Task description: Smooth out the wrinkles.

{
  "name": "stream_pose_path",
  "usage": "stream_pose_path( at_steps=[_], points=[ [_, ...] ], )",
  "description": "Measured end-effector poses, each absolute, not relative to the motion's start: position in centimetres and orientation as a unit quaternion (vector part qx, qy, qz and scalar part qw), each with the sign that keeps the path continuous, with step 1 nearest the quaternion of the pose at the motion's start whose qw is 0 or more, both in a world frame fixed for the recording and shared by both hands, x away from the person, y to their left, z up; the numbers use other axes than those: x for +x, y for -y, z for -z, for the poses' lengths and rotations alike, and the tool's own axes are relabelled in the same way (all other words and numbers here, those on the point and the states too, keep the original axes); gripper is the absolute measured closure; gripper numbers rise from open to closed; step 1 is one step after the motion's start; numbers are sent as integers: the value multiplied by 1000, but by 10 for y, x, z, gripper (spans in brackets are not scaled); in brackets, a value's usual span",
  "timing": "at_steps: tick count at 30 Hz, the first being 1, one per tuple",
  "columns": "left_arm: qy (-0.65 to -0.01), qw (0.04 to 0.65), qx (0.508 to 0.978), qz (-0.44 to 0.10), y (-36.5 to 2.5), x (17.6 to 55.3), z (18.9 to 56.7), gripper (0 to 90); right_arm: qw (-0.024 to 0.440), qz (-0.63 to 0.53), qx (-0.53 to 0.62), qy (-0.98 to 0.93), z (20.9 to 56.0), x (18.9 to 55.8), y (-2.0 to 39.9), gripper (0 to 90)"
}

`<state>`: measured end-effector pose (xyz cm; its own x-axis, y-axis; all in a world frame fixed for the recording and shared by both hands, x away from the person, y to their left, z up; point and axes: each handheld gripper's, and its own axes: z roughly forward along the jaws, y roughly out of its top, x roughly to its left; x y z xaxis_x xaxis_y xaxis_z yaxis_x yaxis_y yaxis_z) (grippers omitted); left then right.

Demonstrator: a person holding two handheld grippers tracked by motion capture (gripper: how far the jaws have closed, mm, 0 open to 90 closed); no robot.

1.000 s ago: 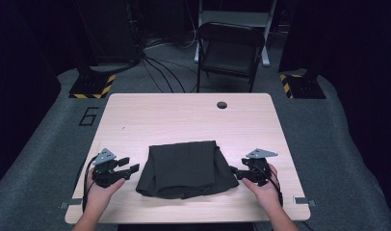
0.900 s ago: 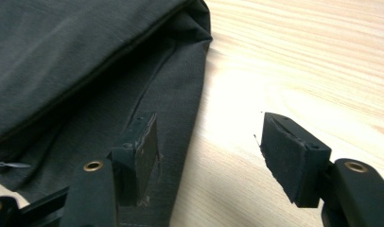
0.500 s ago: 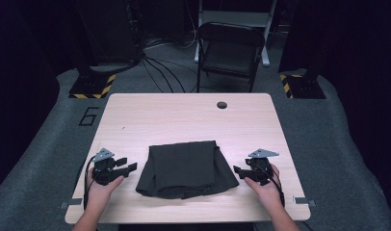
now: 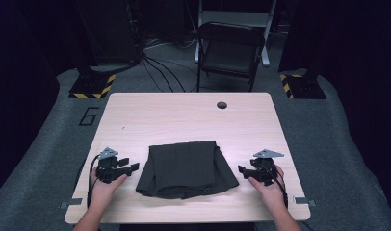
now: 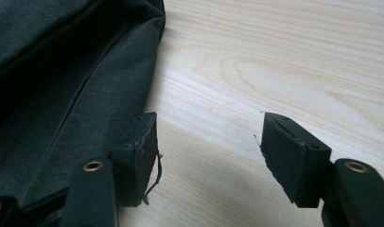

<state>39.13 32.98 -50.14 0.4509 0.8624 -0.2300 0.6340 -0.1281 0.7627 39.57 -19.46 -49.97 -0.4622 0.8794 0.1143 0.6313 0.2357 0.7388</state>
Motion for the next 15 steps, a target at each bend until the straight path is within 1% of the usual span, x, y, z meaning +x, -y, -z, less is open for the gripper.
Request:
stream_pose_path(
  at_steps=[4,7,10,15],
  points=[
    [-515,424,735,-125,-329,395,504,408,165,-370,487,-774,501,395,196,366],
    [-518,425,731,-127,-329,397,505,407,165,-366,489,-775,502,393,197,366],
    [-524,426,728,-116,-328,397,506,405,163,-366,490,-774,502,393,197,366],
    [-520,425,731,-122,-328,399,505,403,164,-367,489,-774,504,392,197,366]
  ],
)
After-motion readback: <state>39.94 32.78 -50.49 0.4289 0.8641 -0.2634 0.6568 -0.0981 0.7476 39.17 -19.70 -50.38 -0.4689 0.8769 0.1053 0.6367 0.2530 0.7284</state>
